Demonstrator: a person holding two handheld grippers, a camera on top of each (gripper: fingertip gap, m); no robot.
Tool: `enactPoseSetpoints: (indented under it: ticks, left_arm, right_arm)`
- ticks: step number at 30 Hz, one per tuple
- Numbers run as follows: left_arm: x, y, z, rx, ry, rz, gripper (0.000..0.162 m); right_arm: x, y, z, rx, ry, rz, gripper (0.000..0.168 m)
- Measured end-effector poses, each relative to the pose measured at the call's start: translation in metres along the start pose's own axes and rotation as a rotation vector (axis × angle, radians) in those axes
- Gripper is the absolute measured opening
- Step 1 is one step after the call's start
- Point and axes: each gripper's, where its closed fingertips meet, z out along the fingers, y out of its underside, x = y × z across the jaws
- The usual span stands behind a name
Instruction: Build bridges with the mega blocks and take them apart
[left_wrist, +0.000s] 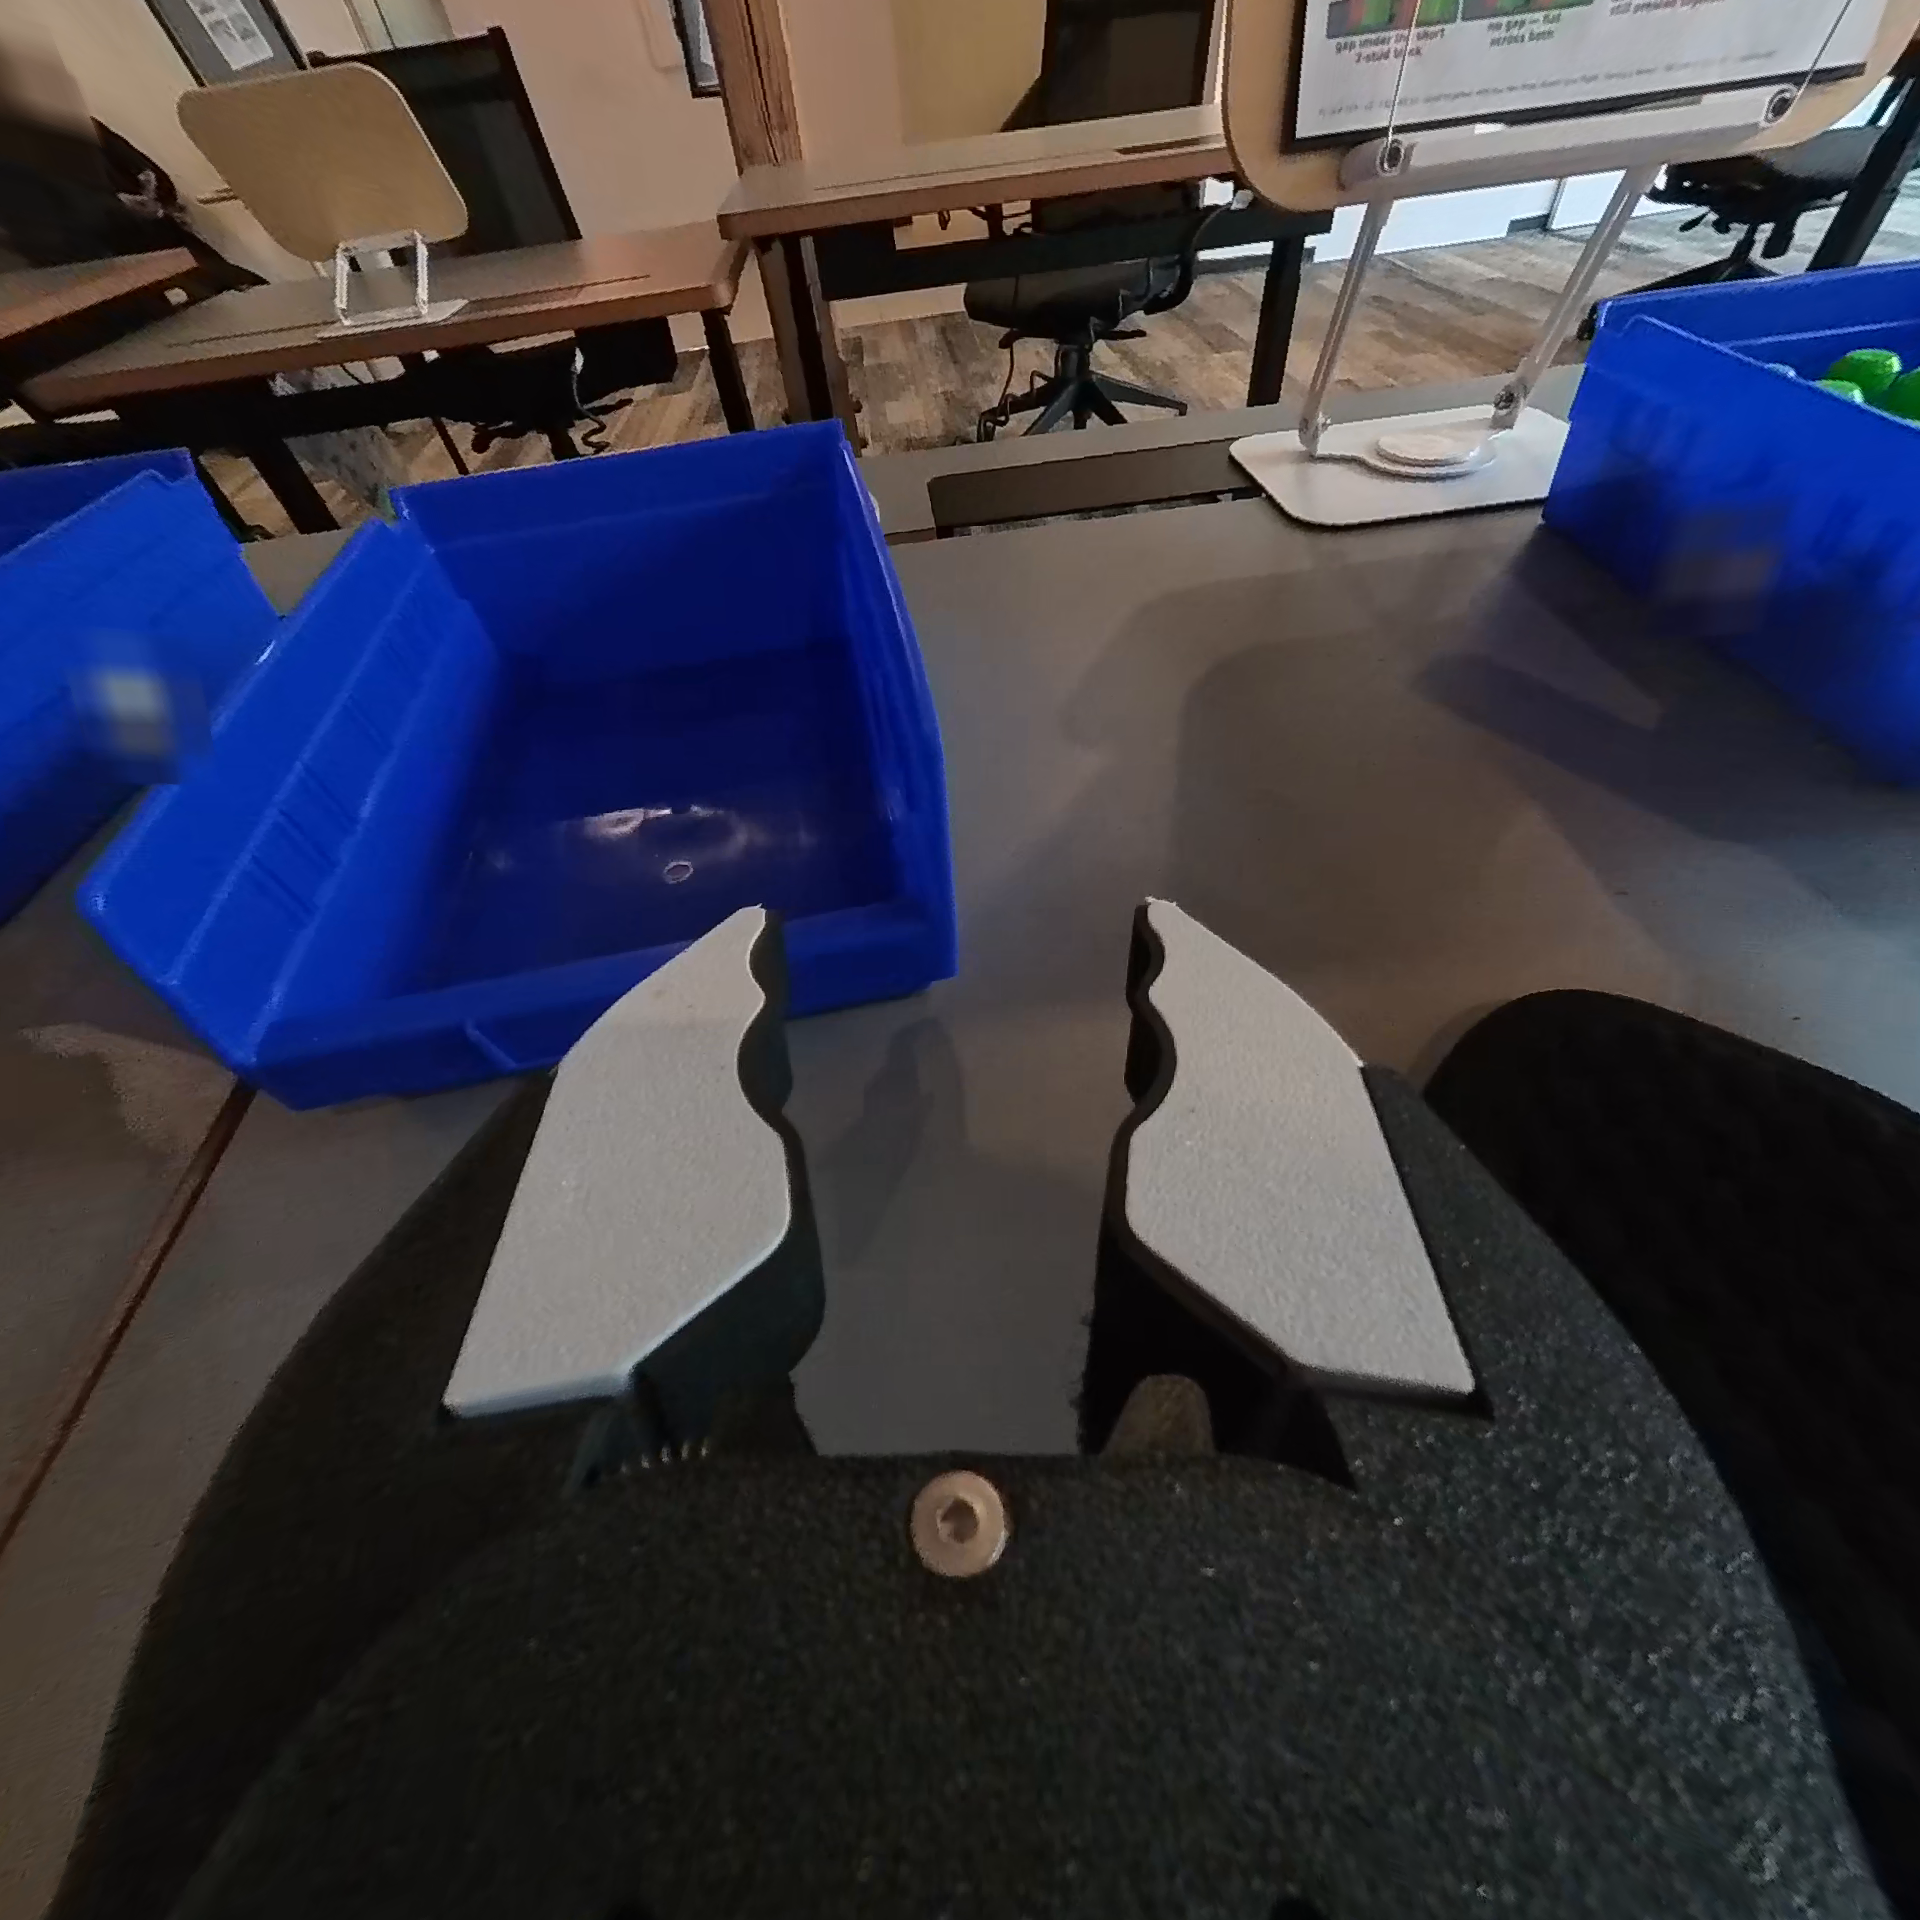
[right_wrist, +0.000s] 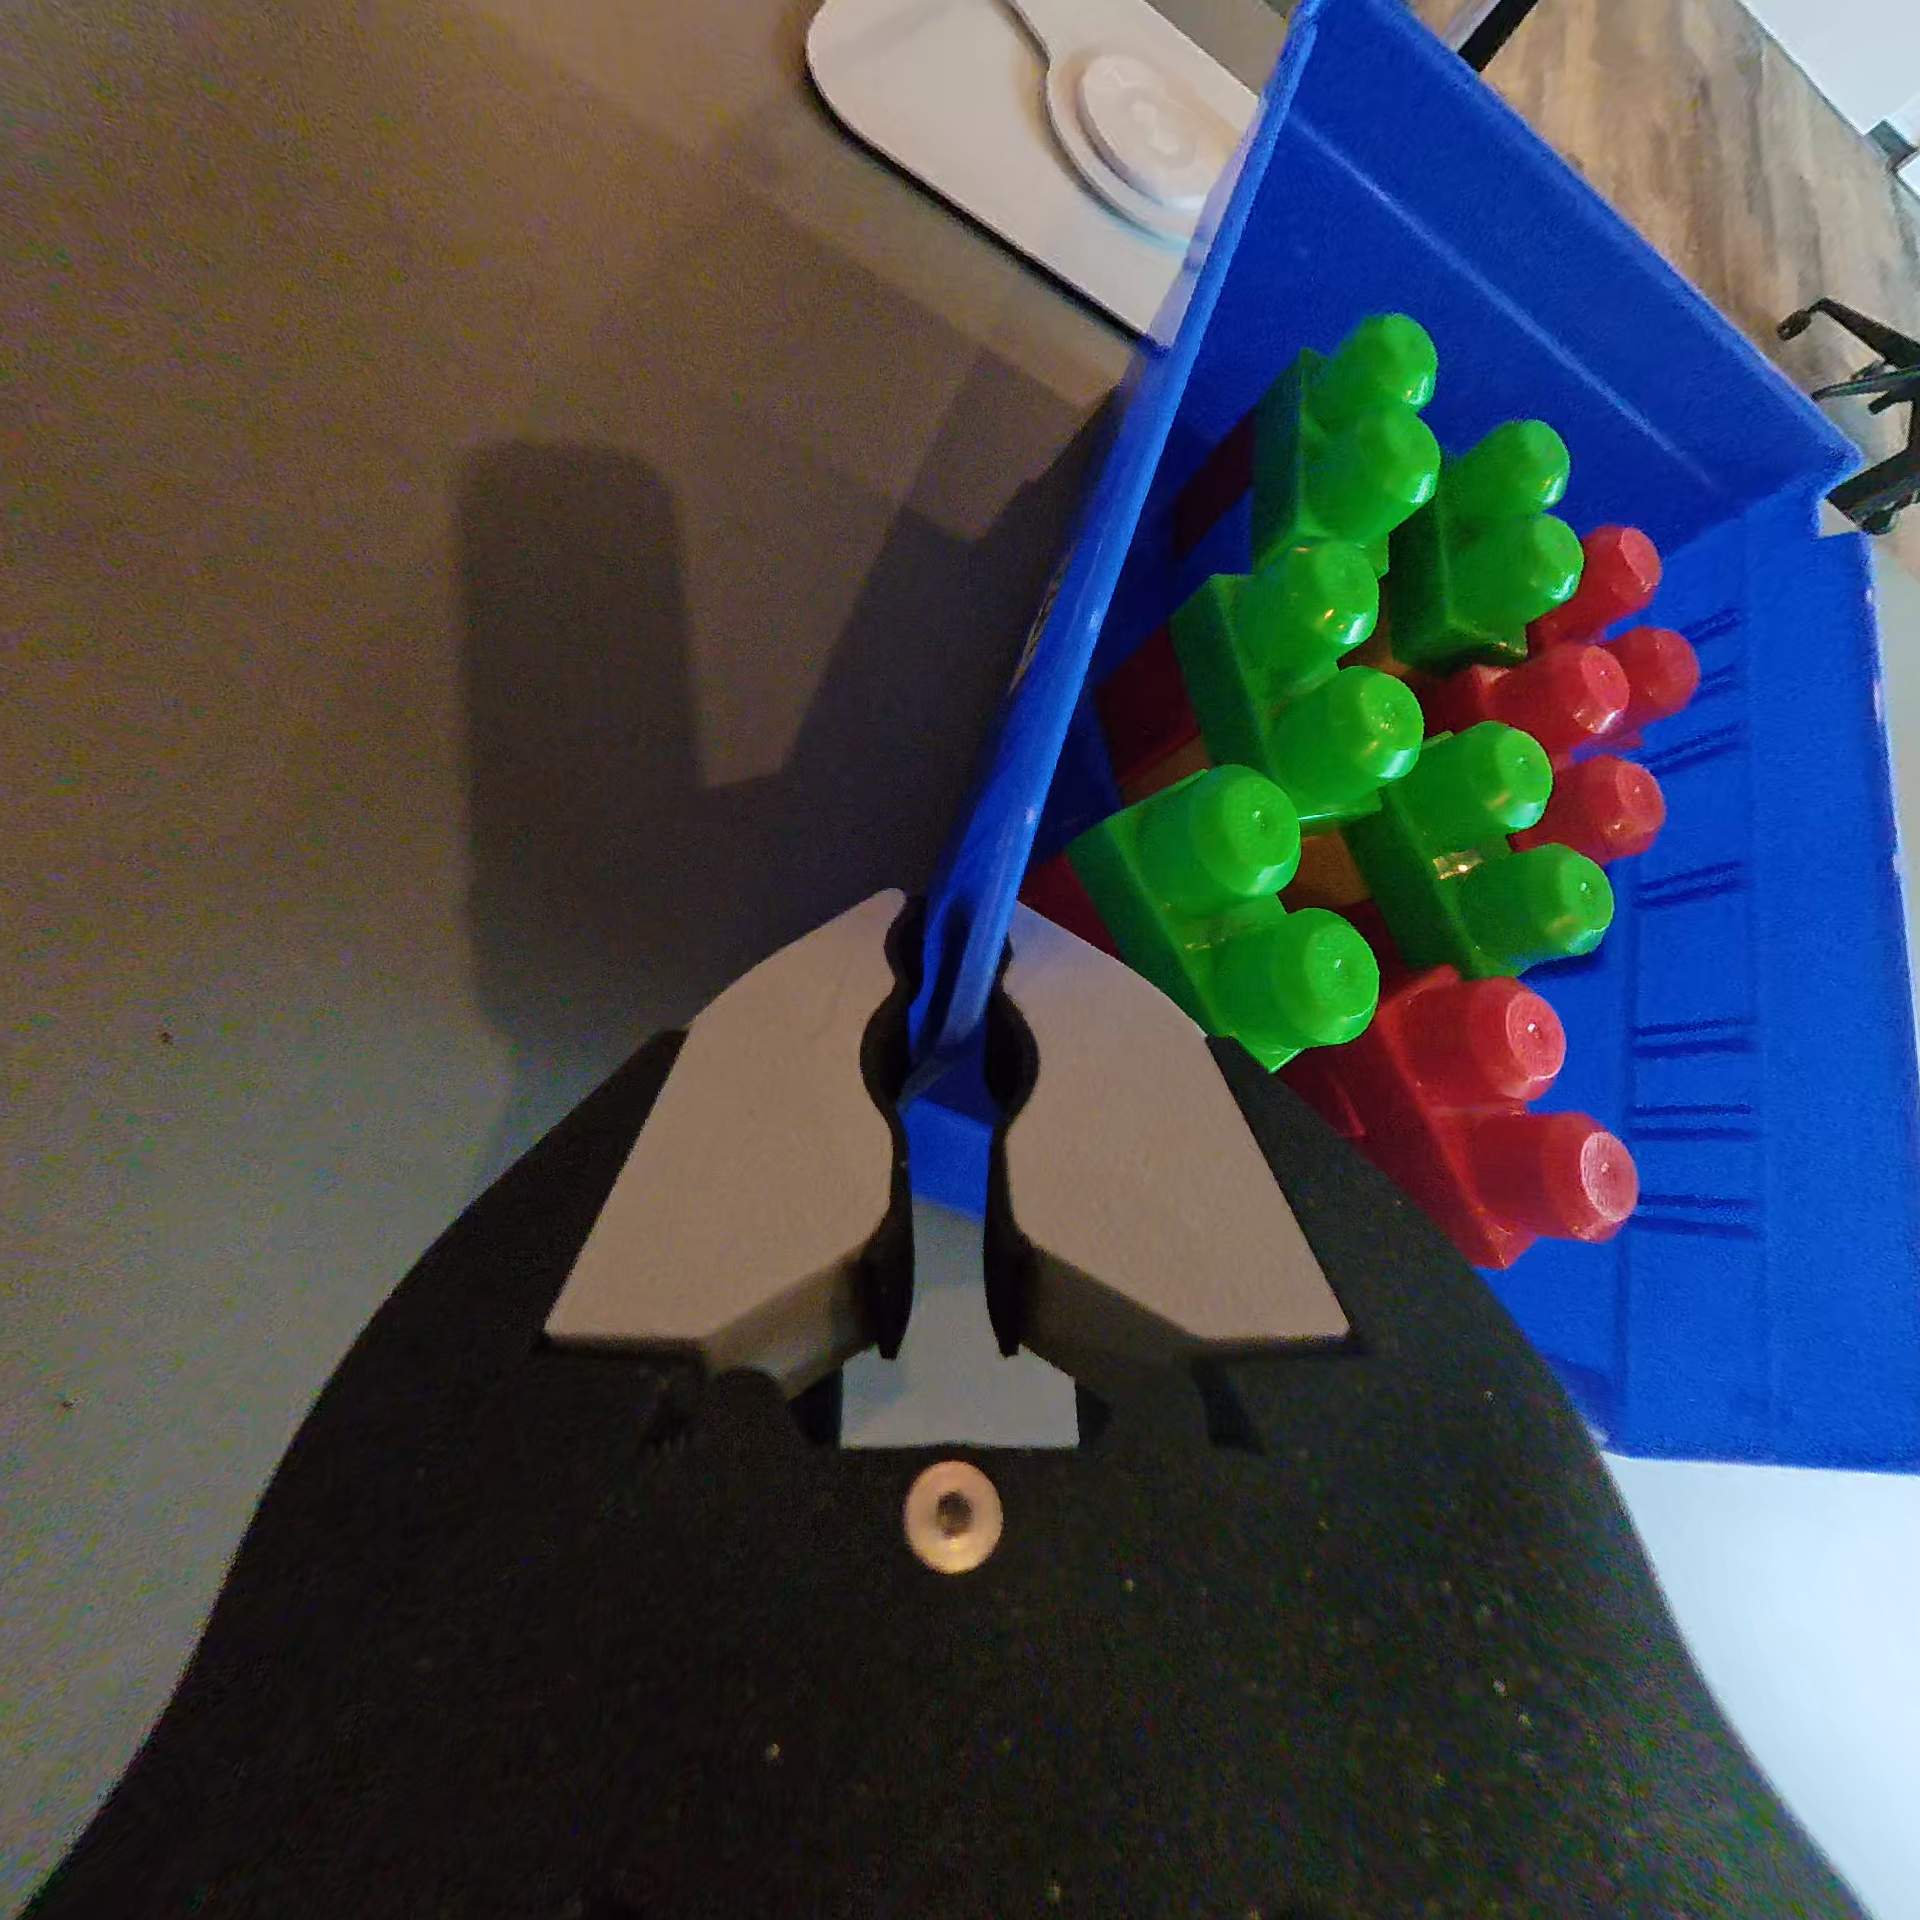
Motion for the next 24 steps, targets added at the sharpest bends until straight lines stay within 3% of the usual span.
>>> enactPoseSetpoints:
  ticks: [7,10,14,24]
  left_arm:
    - [0.0,0.0,0.001,-0.001,0.001,-0.002,0.064]
    - [0.001,-0.003,0.003,0.005,0.004,-0.005,0.068]
    - [0.004,-0.009,0.01,-0.003,0.005,0.0,0.068]
    - [-0.008,0.007,0.077,-0.135,-0.109,0.064,0.06]
  right_arm:
    - [-0.001,-0.001,0.0,0.011,-0.002,-0.018,0.01]
    - [-0.01,-0.007,-0.008,0.072,-0.082,-0.019,0.037]
    - [-0.002,-0.02,-0.036,0.174,-0.124,-0.017,0.042]
    - [0.055,-0.009,-0.094,0.361,-0.175,0.045,0.049]
